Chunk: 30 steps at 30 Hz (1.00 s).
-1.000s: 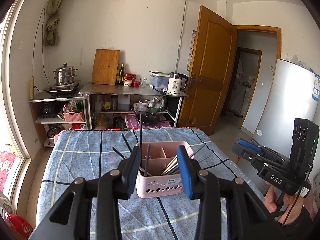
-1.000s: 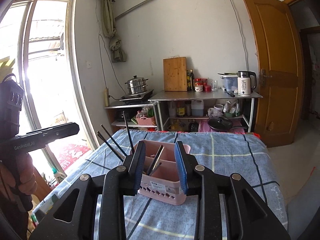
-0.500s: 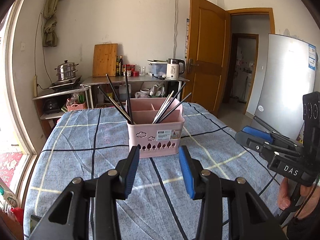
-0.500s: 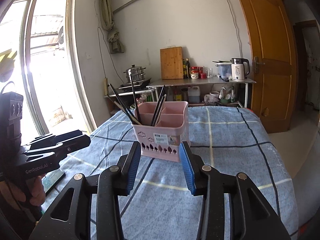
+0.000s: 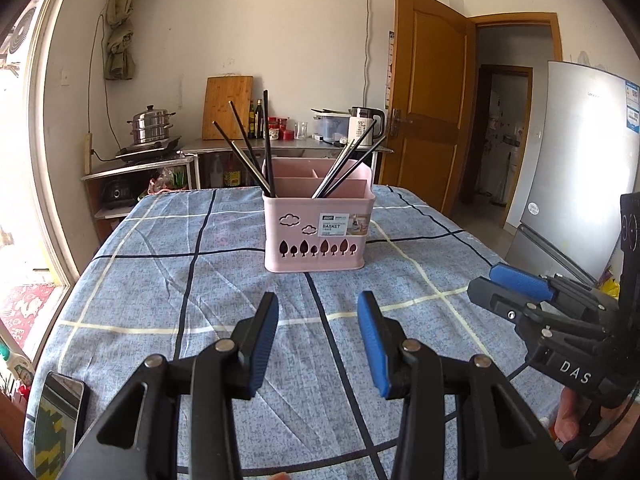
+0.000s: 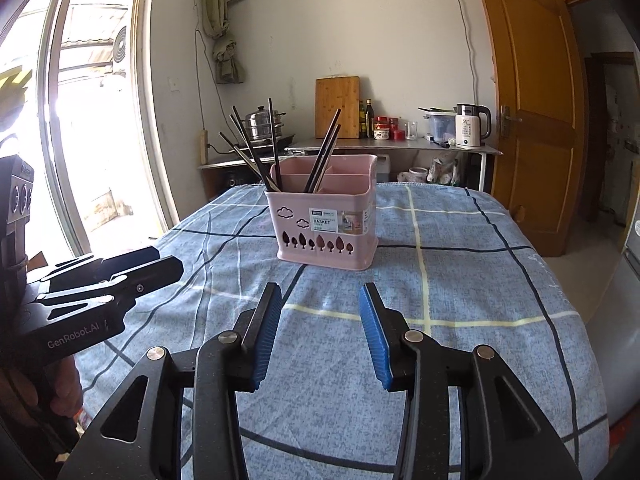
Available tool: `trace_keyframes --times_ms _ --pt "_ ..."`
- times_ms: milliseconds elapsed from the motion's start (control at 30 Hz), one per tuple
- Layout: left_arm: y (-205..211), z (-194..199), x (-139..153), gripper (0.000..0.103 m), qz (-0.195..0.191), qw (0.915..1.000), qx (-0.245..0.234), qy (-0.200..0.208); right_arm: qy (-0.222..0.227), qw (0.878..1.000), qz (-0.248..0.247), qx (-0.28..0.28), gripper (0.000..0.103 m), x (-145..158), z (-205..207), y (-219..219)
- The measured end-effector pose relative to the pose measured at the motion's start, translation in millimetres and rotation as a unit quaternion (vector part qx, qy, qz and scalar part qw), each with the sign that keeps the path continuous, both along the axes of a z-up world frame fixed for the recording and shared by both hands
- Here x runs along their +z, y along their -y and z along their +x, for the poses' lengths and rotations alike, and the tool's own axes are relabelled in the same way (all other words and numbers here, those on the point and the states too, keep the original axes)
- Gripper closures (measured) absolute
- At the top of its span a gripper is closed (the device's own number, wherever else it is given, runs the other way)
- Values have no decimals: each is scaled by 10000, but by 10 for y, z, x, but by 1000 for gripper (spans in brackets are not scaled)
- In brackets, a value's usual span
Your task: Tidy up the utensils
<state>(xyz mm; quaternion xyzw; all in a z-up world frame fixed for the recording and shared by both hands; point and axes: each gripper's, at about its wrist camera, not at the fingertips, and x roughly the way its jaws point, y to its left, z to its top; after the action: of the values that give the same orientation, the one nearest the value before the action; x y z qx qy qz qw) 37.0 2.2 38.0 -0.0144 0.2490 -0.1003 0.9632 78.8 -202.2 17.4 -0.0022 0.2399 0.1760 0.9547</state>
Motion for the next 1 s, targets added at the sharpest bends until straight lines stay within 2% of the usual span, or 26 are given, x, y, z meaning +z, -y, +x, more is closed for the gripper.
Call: trace_keyframes --times_ms 1000 --pt "56 17 -111 60 129 9998 113 -58 -37 9999 -92 -36 61 -56 -18 -34"
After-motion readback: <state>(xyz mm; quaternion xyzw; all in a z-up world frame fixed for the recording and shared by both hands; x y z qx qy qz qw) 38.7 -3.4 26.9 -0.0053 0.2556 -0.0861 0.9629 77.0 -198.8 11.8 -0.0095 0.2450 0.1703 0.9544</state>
